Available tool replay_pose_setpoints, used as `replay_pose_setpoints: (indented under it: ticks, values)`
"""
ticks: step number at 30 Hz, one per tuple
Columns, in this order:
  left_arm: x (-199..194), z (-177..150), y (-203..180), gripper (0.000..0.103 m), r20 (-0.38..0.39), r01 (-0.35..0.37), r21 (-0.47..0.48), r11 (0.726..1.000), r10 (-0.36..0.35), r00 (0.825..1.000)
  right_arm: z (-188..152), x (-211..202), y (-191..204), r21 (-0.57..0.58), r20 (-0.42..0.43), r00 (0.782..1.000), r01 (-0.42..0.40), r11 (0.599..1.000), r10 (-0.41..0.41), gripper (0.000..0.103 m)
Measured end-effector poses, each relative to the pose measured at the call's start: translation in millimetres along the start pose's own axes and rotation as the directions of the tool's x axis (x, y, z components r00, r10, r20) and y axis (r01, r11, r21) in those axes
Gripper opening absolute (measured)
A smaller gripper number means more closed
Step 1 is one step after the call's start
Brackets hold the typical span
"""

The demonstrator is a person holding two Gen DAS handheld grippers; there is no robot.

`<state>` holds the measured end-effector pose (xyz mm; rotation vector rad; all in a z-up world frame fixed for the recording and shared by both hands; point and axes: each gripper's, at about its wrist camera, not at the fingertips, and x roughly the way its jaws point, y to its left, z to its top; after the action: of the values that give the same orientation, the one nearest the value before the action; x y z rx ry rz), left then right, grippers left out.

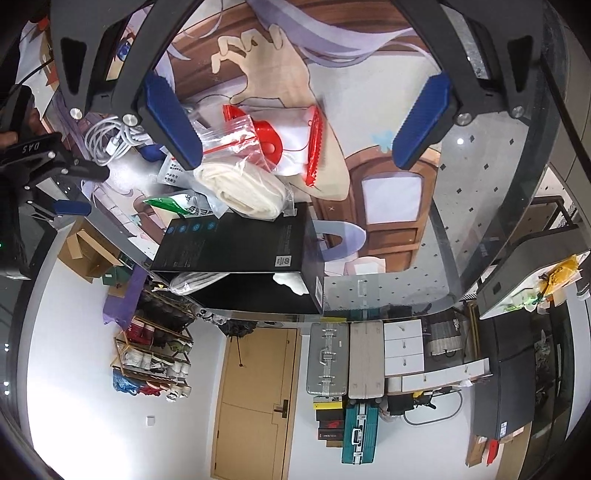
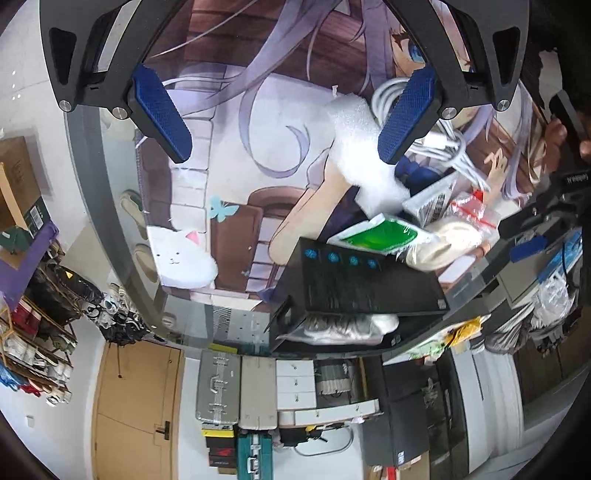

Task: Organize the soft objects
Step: 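Grasp the white foam sheet with the right gripper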

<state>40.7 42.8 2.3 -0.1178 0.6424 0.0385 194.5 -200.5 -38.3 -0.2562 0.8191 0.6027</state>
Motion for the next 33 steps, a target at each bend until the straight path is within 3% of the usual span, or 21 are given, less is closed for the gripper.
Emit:
replay_pose_setpoints:
  ticks: [9,20,22,25,31,33]
  values:
    - [5,0,-1,0.103,-0.019,0.008,0.0,1.0,-0.008,1.0,-3,11,21,-0.072,-0.035,0.998,-0.049,0.996,0.047,0.102]
    - [12,-3,-1,0.103,-0.064,0.028,0.007,1.0,-0.027,0.998,5,30,26,-0.056,-0.063,0.996,-0.071,0.996,0.068,0.101]
    - [12,-3,0,0.103,-0.064,0.025,0.003,1.0,-0.025,0.998,5,32,28,-0.058,-0.066,0.995,-0.083,0.995,0.079,0.097]
    - [11,-4,-1,0.103,-0.066,0.026,0.004,1.0,-0.026,0.997,5,33,30,-0.065,-0.061,0.995,-0.087,0.994,0.084,0.077]
    - [10,-5,-2,0.103,-0.062,0.039,0.014,0.999,-0.038,0.997,1,29,32,-0.09,-0.053,0.995,-0.089,0.992,0.084,0.061]
    - [10,-5,-3,0.103,-0.063,0.042,0.022,0.999,-0.04,0.997,0,26,32,-0.104,-0.047,0.995,-0.095,0.99,0.09,0.048]
